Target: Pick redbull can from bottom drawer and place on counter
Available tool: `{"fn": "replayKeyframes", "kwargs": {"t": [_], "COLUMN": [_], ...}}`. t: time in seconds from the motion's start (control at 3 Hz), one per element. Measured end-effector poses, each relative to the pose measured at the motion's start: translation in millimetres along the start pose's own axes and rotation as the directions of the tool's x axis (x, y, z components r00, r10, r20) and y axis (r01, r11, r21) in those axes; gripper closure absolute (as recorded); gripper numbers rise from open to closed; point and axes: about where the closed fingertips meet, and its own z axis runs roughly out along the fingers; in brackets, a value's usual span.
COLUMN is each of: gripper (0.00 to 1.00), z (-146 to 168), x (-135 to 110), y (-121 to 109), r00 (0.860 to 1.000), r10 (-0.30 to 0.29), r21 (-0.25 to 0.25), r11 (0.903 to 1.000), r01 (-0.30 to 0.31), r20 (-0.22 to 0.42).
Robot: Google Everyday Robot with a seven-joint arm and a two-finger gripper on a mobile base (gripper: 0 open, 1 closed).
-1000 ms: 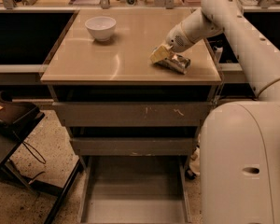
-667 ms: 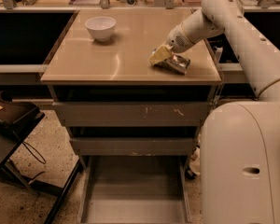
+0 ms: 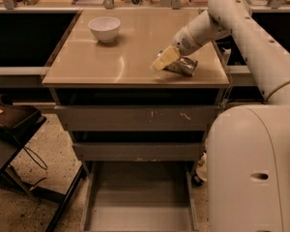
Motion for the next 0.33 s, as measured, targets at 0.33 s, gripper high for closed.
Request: {"fn": "replayKeyframes", "kwargs": {"t": [0.33], "gripper": [0.0], "z": [0.0], "x": [0.0], "y": [0.0], "r00": [1.0], "r10": [0.0], "r21": [0.0], "r11": [1.0], "r01": [0.0], "r20": [0.0]}}
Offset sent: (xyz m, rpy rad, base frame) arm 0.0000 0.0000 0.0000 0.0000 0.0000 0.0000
